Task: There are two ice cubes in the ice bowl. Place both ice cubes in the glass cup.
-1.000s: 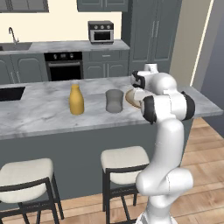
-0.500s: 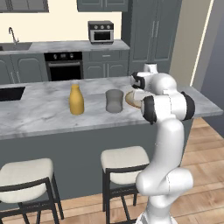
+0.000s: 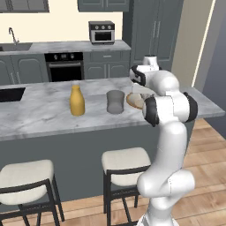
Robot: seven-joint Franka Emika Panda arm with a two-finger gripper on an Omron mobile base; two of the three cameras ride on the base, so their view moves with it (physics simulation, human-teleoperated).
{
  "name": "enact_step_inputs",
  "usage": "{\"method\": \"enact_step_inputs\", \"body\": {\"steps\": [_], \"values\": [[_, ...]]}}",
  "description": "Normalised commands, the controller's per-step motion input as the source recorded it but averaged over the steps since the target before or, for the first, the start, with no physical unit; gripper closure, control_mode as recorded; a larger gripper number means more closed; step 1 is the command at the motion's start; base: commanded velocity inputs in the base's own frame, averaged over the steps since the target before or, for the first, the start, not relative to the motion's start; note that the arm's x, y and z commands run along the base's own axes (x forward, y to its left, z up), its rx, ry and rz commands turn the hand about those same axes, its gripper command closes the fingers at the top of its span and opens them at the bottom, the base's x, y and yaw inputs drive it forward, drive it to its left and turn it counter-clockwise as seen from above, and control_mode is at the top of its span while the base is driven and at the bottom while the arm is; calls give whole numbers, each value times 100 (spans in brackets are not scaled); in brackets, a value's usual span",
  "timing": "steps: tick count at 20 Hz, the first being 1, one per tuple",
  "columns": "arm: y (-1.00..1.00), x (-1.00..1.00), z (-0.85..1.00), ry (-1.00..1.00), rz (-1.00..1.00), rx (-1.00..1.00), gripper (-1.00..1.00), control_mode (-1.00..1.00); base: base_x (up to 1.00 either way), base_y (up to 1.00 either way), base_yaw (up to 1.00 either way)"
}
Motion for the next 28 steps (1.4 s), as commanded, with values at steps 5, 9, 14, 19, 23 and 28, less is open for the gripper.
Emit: {"method": "enact_step_inputs", "body": {"steps": [5,9,14,19,23,28], "values": [[57,-100,91,-3,-11,8,100,-100,0,0,0],[34,-78,76,-16,-6,5,100,-100,0,0,0],[52,-2,71,-6,-6,4,100,-100,0,0,0],[63,0,1,1,0,0,100,-100,0,0,0],[62,11,2,5,0,0,100,-100,0,0,0],[25,16,4,0,0,0,100,-100,0,0,0]]}}
